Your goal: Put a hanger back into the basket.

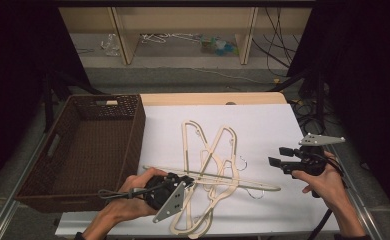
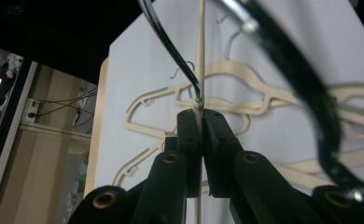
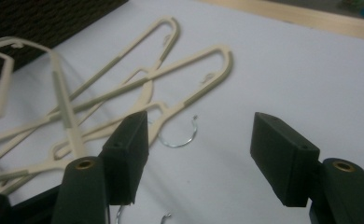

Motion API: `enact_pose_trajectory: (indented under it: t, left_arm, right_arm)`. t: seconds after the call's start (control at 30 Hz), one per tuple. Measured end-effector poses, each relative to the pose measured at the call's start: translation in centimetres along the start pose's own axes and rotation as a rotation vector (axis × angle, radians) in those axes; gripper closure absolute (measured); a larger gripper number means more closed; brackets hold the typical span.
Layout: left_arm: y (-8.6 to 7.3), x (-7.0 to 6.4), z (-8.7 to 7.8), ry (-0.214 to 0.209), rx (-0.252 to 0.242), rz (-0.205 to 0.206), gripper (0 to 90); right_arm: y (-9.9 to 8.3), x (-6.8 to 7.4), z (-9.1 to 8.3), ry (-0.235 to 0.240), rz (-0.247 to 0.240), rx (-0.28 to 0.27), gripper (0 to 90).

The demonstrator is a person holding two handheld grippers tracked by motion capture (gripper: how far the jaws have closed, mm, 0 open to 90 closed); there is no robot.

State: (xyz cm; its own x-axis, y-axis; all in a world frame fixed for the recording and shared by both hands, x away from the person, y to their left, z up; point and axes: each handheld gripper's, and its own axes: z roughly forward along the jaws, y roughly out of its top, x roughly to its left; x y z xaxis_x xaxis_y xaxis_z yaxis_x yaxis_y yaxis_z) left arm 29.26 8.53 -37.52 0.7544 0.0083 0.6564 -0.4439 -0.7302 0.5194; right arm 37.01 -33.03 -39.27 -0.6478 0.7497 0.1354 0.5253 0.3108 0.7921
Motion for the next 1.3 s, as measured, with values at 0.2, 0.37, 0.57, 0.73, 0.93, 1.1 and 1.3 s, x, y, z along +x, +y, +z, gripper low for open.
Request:
enact_pose_trajectory:
  t: [0.2,0.37,0.57,0.73,0.93,1.1,1.3]
  left_arm:
    - [0.5,1.2,-2.5,-0.054,-0.110,-0.228,85.9]
    - [-0.1,2.2,-4.0,-0.083,-0.201,-0.419,85.9]
    - [-0.9,3.2,-5.2,-0.086,-0.267,-0.639,85.9]
    - [-1.5,3.8,-6.0,-0.062,-0.270,-0.740,85.9]
    - [-2.5,4.2,-6.6,-0.056,-0.304,-0.876,85.9]
    - [-3.4,4.1,-6.5,-0.046,-0.250,-0.908,86.1]
    - [-4.3,3.9,-5.2,-0.074,-0.196,-0.934,86.1]
  right_arm:
    - [-0.4,-0.9,-0.6,-0.056,0.041,-0.066,34.1]
    - [-0.9,-1.3,-0.5,-0.071,0.058,-0.090,31.8]
    - [-1.5,-1.6,-0.5,-0.097,0.059,-0.062,31.5]
    - [-1.9,-1.0,-0.3,-0.083,0.053,-0.031,31.5]
    - [-1.7,0.6,0.3,-0.101,-0.033,-0.029,31.4]
    - [-2.1,2.1,1.2,-0.054,-0.068,-0.014,32.0]
    - [-2.4,2.5,1.8,-0.042,-0.076,0.005,32.8]
